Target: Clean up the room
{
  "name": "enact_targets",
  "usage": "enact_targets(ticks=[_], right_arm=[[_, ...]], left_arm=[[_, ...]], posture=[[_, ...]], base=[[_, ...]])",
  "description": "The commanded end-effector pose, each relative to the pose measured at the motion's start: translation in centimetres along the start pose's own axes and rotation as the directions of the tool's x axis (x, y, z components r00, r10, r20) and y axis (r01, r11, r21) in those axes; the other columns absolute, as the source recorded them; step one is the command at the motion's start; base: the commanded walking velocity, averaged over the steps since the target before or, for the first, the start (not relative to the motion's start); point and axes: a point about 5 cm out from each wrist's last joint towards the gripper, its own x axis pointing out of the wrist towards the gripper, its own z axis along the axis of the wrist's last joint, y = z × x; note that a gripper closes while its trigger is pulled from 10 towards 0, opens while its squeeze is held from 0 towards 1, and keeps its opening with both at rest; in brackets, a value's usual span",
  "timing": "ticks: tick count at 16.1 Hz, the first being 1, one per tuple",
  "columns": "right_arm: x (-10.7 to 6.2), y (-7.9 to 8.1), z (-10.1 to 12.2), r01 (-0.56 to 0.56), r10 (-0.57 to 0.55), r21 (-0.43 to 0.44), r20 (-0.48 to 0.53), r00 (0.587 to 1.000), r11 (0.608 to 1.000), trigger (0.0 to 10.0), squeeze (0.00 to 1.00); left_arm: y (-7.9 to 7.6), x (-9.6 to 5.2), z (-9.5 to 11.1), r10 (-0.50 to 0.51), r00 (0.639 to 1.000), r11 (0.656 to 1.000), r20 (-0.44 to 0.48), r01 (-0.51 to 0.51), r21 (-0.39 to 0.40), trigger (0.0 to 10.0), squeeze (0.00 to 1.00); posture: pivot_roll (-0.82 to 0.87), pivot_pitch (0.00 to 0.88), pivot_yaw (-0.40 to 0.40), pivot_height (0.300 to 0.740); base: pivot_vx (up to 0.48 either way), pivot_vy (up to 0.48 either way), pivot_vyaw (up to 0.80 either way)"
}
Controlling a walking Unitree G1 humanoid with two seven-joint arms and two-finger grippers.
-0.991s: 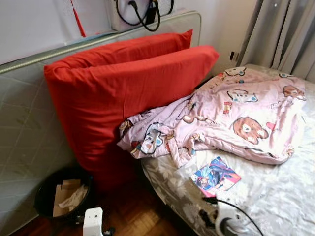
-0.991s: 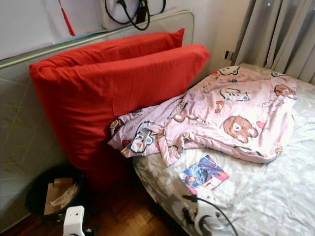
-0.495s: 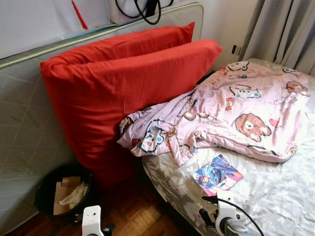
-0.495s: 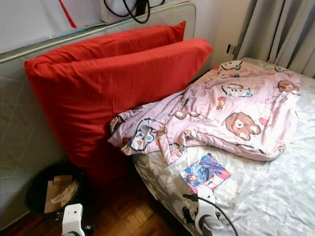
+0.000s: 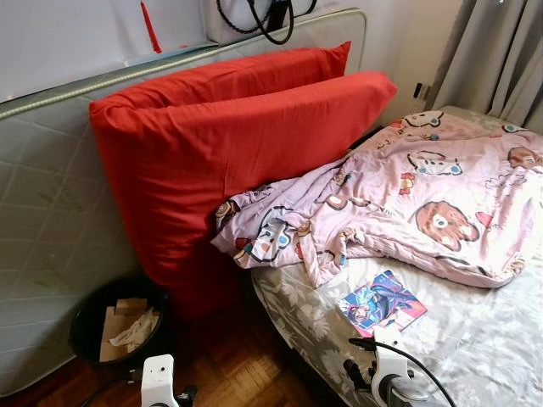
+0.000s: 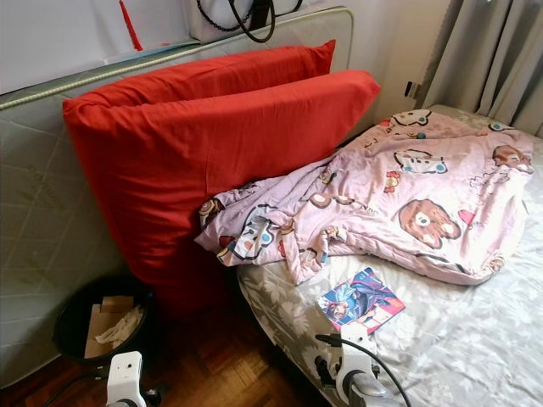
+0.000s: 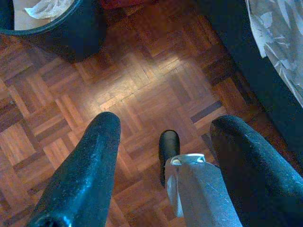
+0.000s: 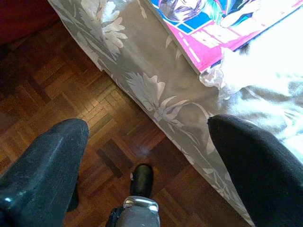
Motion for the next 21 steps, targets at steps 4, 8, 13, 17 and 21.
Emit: enact_targets(ticks=[4, 8, 13, 17, 21], right_arm=[[0.1, 0.1, 0.5, 0.002, -0.003, 0.012, 0.018, 1.0, 1.0, 10.0, 0.0], [0.1, 0.1, 0.5, 0.001, -0.001, 0.012, 0.018, 1.0, 1.0, 10.0, 0.0], [0.1, 0.1, 0.5, 0.003, -0.004, 0.013, 0.019, 1.0, 1.0, 10.0, 0.0], [0.0, 0.1, 0.8, 0.003, -0.004, 0.022, 0.046, 0.999, 1.0, 10.0, 0.0], [-0.1, 0.1, 1.9, 0.001, -0.005, 0.022, 0.173, 0.985, 1.0, 10.0, 0.0]], left_arm=[[0.2, 0.0, 0.1, 0.003, 1.0, 1.0, 0.003, -0.003, -0.006, 10.0, 0.0], [0.2, 0.0, 0.1, 0.003, 1.0, 1.0, 0.005, -0.003, -0.006, 10.0, 0.0], [0.2, 0.0, 0.2, 0.004, 1.0, 1.0, 0.01, -0.004, -0.001, 10.0, 0.0], [0.3, -0.1, 0.7, 0.035, 0.997, 0.999, 0.072, -0.034, -0.017, 10.0, 0.0], [0.5, -0.3, 1.6, 0.079, 0.978, 0.996, 0.193, -0.069, -0.06, 10.0, 0.0]], posture=[[-0.02, 0.0, 0.027, 0.735], [-0.02, 0.0, 0.028, 0.735], [-0.02, 0.0, 0.027, 0.735], [-0.02, 0.0, 0.027, 0.735], [-0.01, 0.0, 0.027, 0.735]], base=[[0.187, 0.0, 0.0], [0.255, 0.0, 0.0], [0.256, 0.0, 0.0], [0.0, 0.0, 0.0], [0.0, 0.0, 0.0]])
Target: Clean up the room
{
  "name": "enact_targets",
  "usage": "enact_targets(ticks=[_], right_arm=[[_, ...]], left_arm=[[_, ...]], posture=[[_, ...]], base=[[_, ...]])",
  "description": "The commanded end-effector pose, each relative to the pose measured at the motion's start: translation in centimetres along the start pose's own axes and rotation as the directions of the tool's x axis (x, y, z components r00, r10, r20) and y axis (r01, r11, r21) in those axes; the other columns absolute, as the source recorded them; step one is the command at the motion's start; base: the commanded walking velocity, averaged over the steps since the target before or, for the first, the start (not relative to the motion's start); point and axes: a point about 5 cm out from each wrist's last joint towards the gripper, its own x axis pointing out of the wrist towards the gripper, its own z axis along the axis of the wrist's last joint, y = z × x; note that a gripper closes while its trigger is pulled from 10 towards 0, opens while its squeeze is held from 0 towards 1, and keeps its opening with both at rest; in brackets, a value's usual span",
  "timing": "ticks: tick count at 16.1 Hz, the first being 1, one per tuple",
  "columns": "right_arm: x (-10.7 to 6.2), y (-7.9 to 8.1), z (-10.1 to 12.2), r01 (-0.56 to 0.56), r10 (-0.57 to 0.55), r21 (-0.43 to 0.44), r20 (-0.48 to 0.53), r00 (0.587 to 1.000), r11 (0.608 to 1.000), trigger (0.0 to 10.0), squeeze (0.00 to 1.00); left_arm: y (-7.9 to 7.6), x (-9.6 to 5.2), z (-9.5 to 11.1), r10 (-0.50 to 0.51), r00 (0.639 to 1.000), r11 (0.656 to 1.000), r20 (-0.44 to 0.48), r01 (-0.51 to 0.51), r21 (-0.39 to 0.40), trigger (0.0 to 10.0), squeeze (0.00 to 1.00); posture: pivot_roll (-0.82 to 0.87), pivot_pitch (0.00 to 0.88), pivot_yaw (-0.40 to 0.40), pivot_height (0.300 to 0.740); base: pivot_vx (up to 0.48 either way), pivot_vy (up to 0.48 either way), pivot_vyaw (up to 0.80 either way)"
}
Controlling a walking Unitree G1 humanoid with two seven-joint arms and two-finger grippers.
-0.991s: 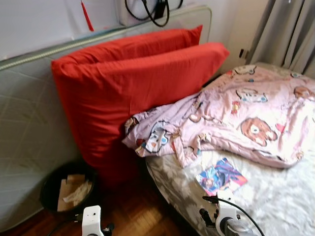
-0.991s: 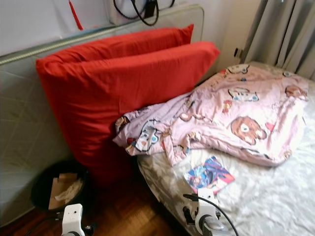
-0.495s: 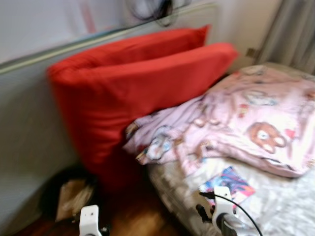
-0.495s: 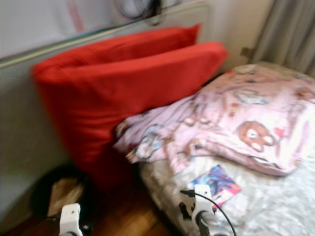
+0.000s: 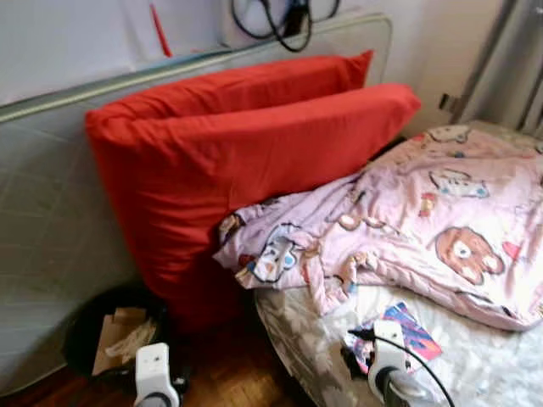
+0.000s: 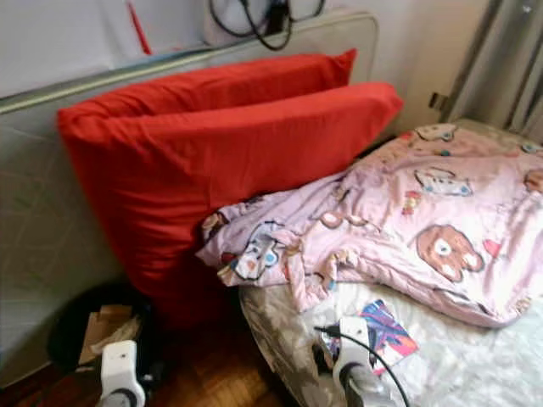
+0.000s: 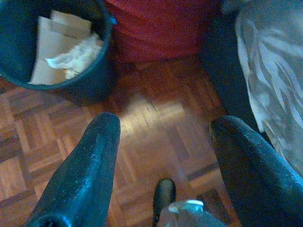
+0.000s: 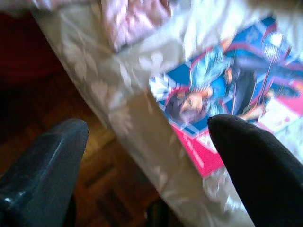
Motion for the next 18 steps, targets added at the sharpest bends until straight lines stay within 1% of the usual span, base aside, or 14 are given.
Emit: enact_targets(ticks=[1, 2, 3, 4, 5, 6, 7, 8, 9, 10, 11, 14, 16, 18], right_arm=[[0.0, -0.3, 0.9, 0.017, -0.017, -0.004, 0.075, 0.997, 1.0, 10.0, 0.0], [0.0, -0.2, 1.3, 0.007, -0.002, -0.047, 0.104, 0.995, 0.999, 10.0, 0.0], [-0.1, -0.1, 1.7, -0.003, 0.016, -0.097, 0.133, 0.991, 0.995, 10.0, 0.0], [-0.1, 0.0, 2.0, -0.01, 0.028, -0.113, 0.163, 0.986, 0.994, 10.0, 0.0], [-0.1, 0.1, 2.1, -0.011, 0.031, -0.107, 0.182, 0.983, 0.994, 10.0, 0.0], [-0.2, 0.1, 2.2, -0.015, 0.03, -0.069, 0.212, 0.977, 0.997, 10.0, 0.0], [-0.3, 0.1, 2.4, -0.011, 0.026, -0.067, 0.232, 0.972, 0.998, 10.0, 0.0], [-0.1, -0.4, 7.9, -0.003, 0.032, -0.076, 0.384, 0.923, 0.997, 10.0, 0.0], [-1.0, -0.8, 15.1, -0.003, 0.051, -0.085, 0.567, 0.822, 0.996, 10.0, 0.0], [-1.6, -0.9, 17.0, -0.004, 0.052, -0.076, 0.635, 0.77, 0.997, 10.0, 0.0], [-1.8, -1.0, 17.2, 0.002, 0.044, -0.069, 0.656, 0.753, 0.998, 10.0, 0.0], [-1.6, -0.6, 16.3, 0.012, 0.038, -0.072, 0.656, 0.754, 0.997, 10.0, 0.0], [-1.7, -1.0, 16.0, 0.004, 0.016, -0.029, 0.664, 0.747, 1.0, 10.0, 0.0], [-1.6, -1.3, 15.5, 0.005, 0.003, -0.011, 0.656, 0.754, 1.0, 10.0, 0.0]], left_arm=[[0.2, -0.1, 0.2, 0.034, 0.999, 0.999, 0.038, -0.034, -0.001, 10.0, 0.0], [0.4, -0.2, 0.3, 0.068, 0.996, 0.997, 0.057, -0.067, -0.023, 10.0, 0.0], [0.5, -0.2, 0.6, 0.062, 0.994, 0.998, 0.088, -0.064, 0.028, 10.0, 0.0], [0.4, -0.2, 0.8, 0.051, 0.993, 0.997, 0.107, -0.057, 0.049, 10.0, 0.0], [0.5, -0.2, 0.9, 0.057, 0.991, 0.997, 0.117, -0.063, 0.043, 10.0, 0.0], [0.5, -0.3, 1.0, 0.061, 0.989, 0.998, 0.134, -0.064, 0.017, 10.0, 0.0], [0.4, 0.4, 3.7, 0.048, 0.974, 0.999, 0.223, -0.052, 0.012, 10.0, 0.0], [-0.2, 1.4, 9.6, 0.023, 0.921, 0.999, 0.389, -0.034, 0.022, 10.0, 0.0], [-1.2, 1.4, 13.9, 0.006, 0.857, 0.999, 0.515, -0.023, 0.027, 10.0, 0.0], [-1.7, 1.3, 15.2, -0.005, 0.827, 1.0, 0.563, -0.008, 0.02, 10.0, 0.0], [-2.2, 1.1, 15.7, -0.027, 0.806, 0.999, 0.591, 0.0, 0.046, 10.0, 0.0], [-3.4, 0.8, 15.6, -0.097, 0.785, 0.995, 0.612, 0.061, 0.079, 10.0, 0.0], [-3.7, 0.8, 15.1, -0.108, 0.787, 0.994, 0.607, 0.073, 0.082, 10.0, 0.0], [-3.9, 0.7, 14.8, -0.114, 0.789, 0.993, 0.604, 0.078, 0.085, 10.0, 0.0]], posture=[[-0.01, 0.0, 0.027, 0.735], [0.0, 0.0, 0.029, 0.735], [0.0, 0.0, 0.03, 0.735], [0.0, 0.0, 0.032, 0.735], [0.0, 0.0, 0.035, 0.735], [0.0, 0.0, 0.037, 0.735], [-0.01, 0.0, 0.042, 0.735], [-0.01, 0.0, 0.042, 0.735], [-0.02, 0.0, 0.044, 0.735], [-0.03, 0.0, 0.046, 0.735], [-0.03, 0.0, 0.046, 0.735], [-0.03, 0.0, 0.049, 0.735], [-0.03, 0.0, 0.051, 0.735], [-0.03, 0.0, 0.048, 0.735]], base=[[0.0, 0.0, 0.0], [0.0, 0.0, 0.0], [0.0, 0.0, 0.0], [0.0, 0.0, 0.0], [0.0, 0.0, 0.0], [0.0, 0.0, 0.0], [0.0, 0.0, 0.0], [0.0, 0.0, 0.0], [0.0, 0.0, 0.0], [0.0, 0.0, 0.0], [0.0, 0.0, 0.0], [0.0, 0.0, 0.0], [0.0, 0.0, 0.0], [0.0, 0.0, 0.0]])
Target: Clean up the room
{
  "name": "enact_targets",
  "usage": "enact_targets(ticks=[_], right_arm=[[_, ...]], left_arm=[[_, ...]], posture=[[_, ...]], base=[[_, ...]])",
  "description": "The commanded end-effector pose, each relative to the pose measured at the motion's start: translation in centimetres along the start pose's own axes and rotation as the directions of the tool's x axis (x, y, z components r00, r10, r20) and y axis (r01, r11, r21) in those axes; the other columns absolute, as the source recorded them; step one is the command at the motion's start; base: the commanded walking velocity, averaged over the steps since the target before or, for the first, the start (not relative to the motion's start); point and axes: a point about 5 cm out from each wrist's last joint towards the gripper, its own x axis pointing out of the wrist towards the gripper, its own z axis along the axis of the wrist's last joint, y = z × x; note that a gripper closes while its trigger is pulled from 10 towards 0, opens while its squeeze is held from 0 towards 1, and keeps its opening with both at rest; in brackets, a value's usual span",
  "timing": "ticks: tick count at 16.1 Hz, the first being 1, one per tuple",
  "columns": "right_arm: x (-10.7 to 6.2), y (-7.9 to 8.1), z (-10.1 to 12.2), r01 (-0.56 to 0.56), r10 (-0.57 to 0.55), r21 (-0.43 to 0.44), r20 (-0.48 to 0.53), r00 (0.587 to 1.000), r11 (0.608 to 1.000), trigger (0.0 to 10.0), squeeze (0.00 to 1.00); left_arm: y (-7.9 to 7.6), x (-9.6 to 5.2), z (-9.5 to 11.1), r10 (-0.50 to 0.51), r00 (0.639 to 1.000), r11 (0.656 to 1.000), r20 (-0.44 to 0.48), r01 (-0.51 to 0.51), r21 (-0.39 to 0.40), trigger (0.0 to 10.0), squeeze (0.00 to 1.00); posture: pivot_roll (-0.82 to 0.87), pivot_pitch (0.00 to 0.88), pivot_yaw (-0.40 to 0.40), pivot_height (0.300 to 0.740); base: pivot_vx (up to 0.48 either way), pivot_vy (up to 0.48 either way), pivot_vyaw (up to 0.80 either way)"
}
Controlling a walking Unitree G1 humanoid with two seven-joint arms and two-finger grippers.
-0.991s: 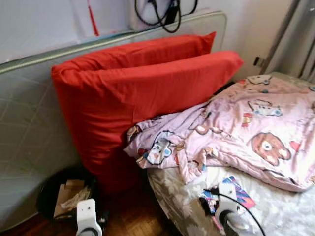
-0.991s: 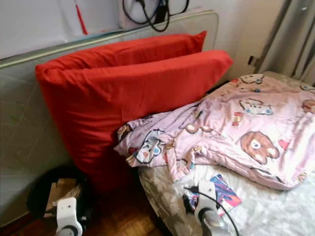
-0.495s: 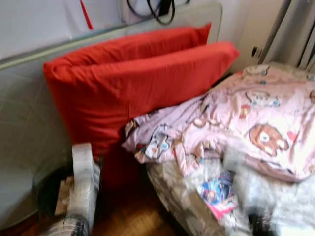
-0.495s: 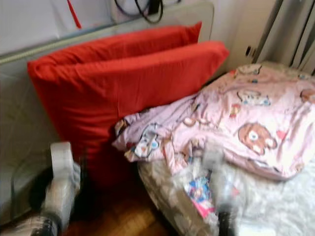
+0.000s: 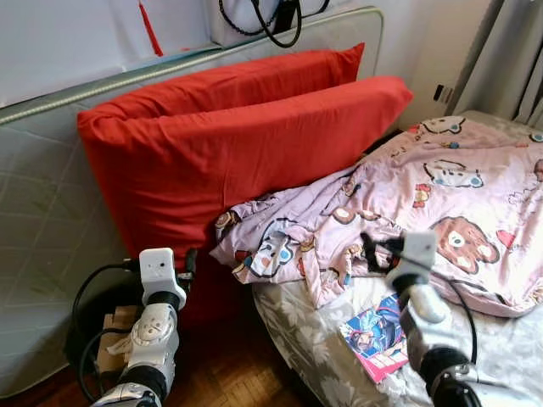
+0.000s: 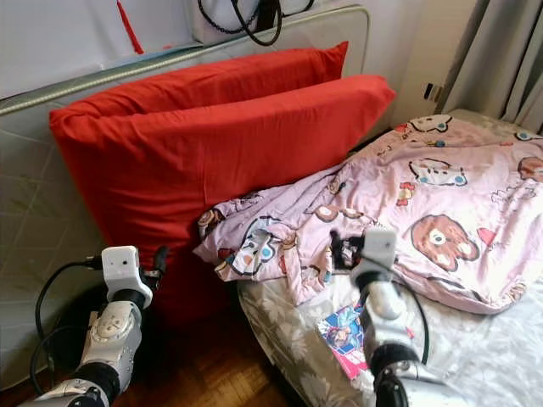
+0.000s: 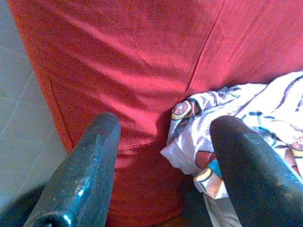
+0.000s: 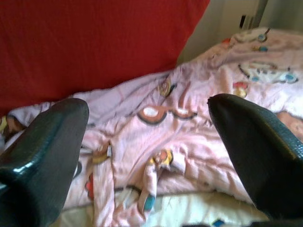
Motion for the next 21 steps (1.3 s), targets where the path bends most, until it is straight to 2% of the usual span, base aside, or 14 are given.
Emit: enact_targets(ticks=[1, 6, 11, 14, 21], right_arm=[[-0.25, -0.02, -0.34, 0.001, -0.001, 0.01, -0.005, 1.0, 1.0, 10.0, 0.0], [0.08, -0.07, -0.32, 0.019, -0.02, -0.023, -0.043, 0.999, 1.0, 10.0, 0.0], [0.17, 0.17, -0.52, -0.008, 0.002, -0.085, -0.079, 0.997, 0.996, 10.0, 0.0], [0.17, 0.28, -0.47, -0.043, 0.036, -0.098, -0.079, 0.996, 0.994, 10.0, 0.0], [0.49, 0.15, -0.26, -0.019, 0.006, -0.128, -0.1, 0.995, 0.992, 10.0, 0.0]], left_arm=[[-0.09, -0.21, -0.17, -0.006, 1.0, 1.0, 0.002, 0.006, 0.0, 10.0, 0.0], [0.12, 0.13, 0.06, -0.006, 1.0, 1.0, -0.006, 0.006, -0.006, 10.0, 0.0], [-0.04, 0.17, -0.1, -0.003, 1.0, 1.0, -0.023, 0.003, -0.022, 10.0, 0.0], [-0.42, 0.07, -0.41, -0.01, 0.999, 1.0, -0.042, 0.008, -0.029, 10.0, 0.0], [-0.75, 0.51, 0.15, -0.017, 0.999, 0.999, -0.028, 0.016, -0.045, 10.0, 0.0]], posture=[[-0.03, 0.0, 0.049, 0.735], [-0.02, 0.0, 0.047, 0.735], [-0.03, 0.0, 0.036, 0.695], [-0.02, 0.0, 0.023, 0.695], [-0.02, 0.0, 0.024, 0.695]], base=[[0.0, 0.0, 0.0], [0.0, 0.0, 0.0], [0.0, 0.0, 0.0], [0.0, 0.0, 0.0], [0.0, 0.0, 0.0]])
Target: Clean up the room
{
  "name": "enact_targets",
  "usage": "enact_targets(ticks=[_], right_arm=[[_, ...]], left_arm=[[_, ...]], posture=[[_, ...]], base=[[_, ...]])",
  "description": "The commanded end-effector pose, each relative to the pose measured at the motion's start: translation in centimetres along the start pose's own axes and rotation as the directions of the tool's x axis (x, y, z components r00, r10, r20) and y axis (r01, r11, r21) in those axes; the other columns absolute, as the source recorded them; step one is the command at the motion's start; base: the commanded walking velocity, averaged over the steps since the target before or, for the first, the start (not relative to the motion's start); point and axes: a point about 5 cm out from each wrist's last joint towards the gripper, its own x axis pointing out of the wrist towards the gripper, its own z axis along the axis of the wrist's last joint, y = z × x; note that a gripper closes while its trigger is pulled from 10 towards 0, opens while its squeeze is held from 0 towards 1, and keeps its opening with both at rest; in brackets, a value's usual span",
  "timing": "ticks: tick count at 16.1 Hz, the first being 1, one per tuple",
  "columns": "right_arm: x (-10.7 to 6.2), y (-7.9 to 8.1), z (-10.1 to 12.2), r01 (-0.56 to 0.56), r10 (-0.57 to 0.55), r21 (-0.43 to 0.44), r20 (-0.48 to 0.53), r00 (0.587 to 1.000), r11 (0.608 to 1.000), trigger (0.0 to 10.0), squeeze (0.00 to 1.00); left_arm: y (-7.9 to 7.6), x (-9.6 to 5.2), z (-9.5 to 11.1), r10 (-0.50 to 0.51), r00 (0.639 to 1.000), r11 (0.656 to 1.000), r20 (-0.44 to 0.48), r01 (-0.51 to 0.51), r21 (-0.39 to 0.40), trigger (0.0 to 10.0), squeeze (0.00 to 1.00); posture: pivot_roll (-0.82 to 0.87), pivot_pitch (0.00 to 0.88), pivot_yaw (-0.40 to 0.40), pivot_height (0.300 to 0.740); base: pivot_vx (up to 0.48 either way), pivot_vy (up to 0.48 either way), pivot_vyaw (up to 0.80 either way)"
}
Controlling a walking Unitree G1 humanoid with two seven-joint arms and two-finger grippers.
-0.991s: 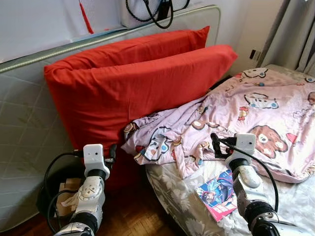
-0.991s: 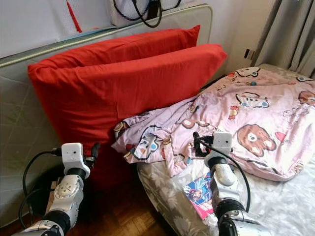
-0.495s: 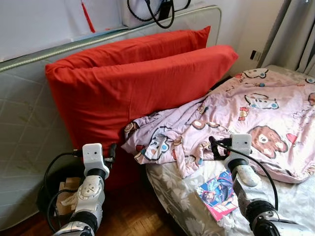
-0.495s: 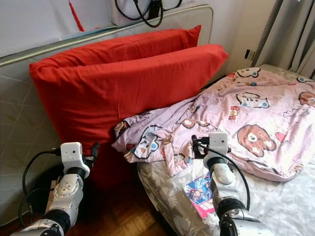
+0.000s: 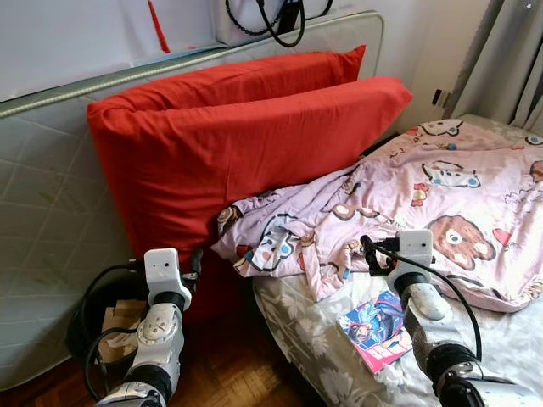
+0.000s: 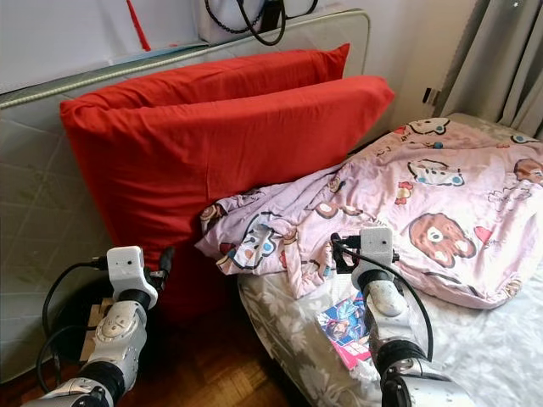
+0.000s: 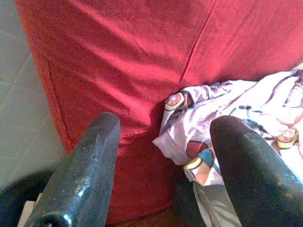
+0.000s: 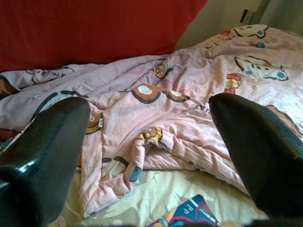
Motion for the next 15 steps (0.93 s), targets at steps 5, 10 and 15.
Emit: enact_targets(ticks=[5, 10, 15], right_arm=[[0.11, 0.4, 0.09, -0.019, 0.019, 0.021, 0.002, 1.0, 1.0, 10.0, 0.0], [0.09, 0.45, -0.13, -0.021, 0.021, 0.022, -0.016, 1.0, 1.0, 10.0, 0.0], [-0.05, 0.68, -0.57, -0.03, 0.031, 0.026, -0.036, 0.999, 0.999, 10.0, 0.0]], left_arm=[[-0.02, 0.32, 0.14, -0.006, 1.0, 1.0, -0.016, 0.006, -0.005, 10.0, 0.0], [-0.42, 0.64, 0.55, -0.024, 1.0, 1.0, -0.006, 0.024, -0.013, 10.0, 0.0], [-0.74, 0.73, 0.53, -0.044, 0.999, 0.999, -0.016, 0.044, -0.028, 10.0, 0.0]], posture=[[-0.02, 0.0, 0.024, 0.66], [-0.01, 0.0, 0.023, 0.66], [-0.01, 0.0, 0.023, 0.66]], base=[[0.0, 0.0, 0.0], [0.0, 0.0, 0.0], [0.0, 0.0, 0.0]])
